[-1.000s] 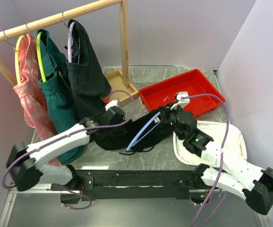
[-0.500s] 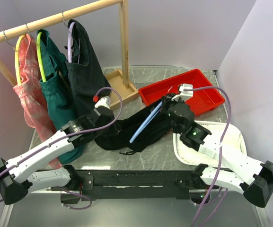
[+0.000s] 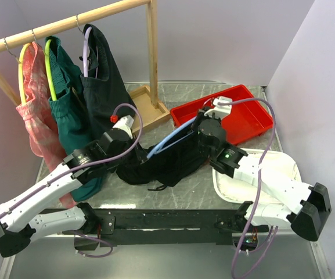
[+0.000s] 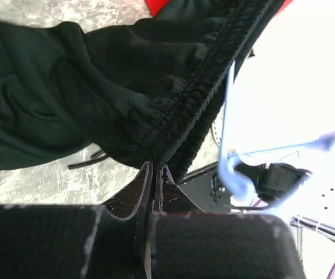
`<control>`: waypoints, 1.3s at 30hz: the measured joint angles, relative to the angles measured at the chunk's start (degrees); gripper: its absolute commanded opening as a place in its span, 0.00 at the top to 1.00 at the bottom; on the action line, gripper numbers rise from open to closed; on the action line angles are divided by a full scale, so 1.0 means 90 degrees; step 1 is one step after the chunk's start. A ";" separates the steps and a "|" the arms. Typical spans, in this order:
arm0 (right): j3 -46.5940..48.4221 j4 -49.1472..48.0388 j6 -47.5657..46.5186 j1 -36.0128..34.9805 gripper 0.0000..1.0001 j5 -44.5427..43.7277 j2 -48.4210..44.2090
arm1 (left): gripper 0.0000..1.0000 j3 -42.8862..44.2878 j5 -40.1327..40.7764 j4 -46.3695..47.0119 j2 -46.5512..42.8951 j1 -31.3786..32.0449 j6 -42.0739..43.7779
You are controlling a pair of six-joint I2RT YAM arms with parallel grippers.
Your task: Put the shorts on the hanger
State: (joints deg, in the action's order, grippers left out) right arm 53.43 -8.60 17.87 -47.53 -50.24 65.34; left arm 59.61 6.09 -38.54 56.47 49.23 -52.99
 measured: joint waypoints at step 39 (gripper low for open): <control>0.0245 -0.1375 -0.0928 -0.0109 1.00 -0.0512 0.0493 | 0.99 0.1552 0.0755 -0.1433 -0.0491 -0.0010 0.0056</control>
State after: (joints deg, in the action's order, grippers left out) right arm 55.64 -20.97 9.52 -48.51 -54.85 69.78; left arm 73.58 12.88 -51.44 52.05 49.15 -52.49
